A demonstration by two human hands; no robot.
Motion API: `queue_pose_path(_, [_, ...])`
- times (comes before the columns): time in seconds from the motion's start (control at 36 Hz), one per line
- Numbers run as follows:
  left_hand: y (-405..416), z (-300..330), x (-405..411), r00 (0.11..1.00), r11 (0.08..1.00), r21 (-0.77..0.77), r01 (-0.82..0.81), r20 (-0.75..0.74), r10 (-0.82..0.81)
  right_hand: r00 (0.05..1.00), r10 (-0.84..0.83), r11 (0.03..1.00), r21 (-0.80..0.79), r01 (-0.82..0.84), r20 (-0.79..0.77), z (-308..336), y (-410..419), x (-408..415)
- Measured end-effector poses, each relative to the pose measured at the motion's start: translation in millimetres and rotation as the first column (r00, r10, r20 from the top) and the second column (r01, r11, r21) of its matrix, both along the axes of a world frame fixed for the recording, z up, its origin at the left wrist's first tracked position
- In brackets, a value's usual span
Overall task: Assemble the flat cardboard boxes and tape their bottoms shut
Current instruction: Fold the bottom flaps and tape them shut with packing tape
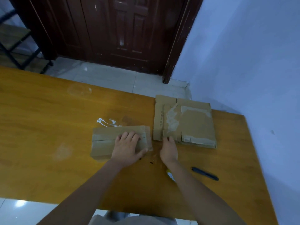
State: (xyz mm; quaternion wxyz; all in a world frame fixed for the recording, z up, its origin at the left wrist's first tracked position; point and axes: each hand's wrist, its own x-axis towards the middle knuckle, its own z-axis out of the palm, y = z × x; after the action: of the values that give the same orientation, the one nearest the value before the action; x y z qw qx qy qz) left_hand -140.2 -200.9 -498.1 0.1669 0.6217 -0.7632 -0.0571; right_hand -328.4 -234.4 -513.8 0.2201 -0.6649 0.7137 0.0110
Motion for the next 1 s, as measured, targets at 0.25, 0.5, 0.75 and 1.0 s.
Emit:
queue_pose_path(0.25, [-16,2,11,0.998,0.992,0.129,-0.008,-0.053,0.015,0.904,0.088,0.963,-0.268,0.03,0.418,42,-3,16])
queue_pose_path(0.5, [-15,1,13,0.999,0.993,0.122,0.006,-0.055,0.001,0.908,0.221,0.955,-0.266,-0.129,0.355,31,12,29])
queue_pose_path(0.75, [-16,-2,13,0.998,0.995,0.104,-0.001,-0.066,0.008,0.912,0.226,0.971,-0.156,-0.182,0.342,28,4,35])
queue_pose_path(1.0, [-17,-4,13,0.997,0.996,0.086,-0.004,-0.073,0.01,0.909,0.254,0.963,0.001,-0.269,0.33,37,-24,35])
